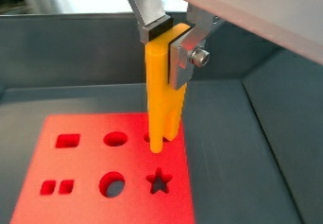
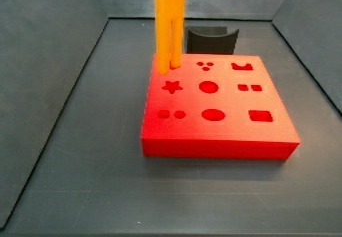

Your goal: Insert the square-circle object.

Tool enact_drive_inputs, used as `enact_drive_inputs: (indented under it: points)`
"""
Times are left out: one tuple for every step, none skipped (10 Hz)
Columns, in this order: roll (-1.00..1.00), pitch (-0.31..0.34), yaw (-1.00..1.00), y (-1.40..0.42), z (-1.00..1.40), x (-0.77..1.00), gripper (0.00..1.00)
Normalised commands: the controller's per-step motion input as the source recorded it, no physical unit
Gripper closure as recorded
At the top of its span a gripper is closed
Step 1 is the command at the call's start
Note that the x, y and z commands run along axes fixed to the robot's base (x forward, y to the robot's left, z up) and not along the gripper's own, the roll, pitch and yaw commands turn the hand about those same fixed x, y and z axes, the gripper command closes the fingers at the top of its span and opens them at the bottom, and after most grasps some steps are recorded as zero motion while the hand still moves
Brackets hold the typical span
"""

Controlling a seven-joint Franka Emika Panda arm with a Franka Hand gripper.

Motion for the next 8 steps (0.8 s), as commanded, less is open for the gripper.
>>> enact_drive_inputs:
  points:
    - [0.08, 0.011, -1.00, -0.06, -0.57, -0.01, 1.00]
    - [0.09, 0.030, -1.00, 0.00, -0.45, -0.04, 1.00]
    - [0.10, 0.037, -1.00, 0.00, -0.43, -0.05, 1.00]
    - [0.12, 0.060, -0.97, -0.07, -0.02, -0.07, 1.00]
    - [-0.01, 0.000, -1.00, -0.01, 0.29, 0.00, 1.00]
    - [-0.06, 0.000, -1.00, 0.00, 0.31, 0.01, 1.00]
    - [-0.15, 0.000, -0.98, 0.00, 0.26, 0.04, 1.00]
    - [-0.14, -0.061, -0.98, 0.00, 0.12, 0.01, 1.00]
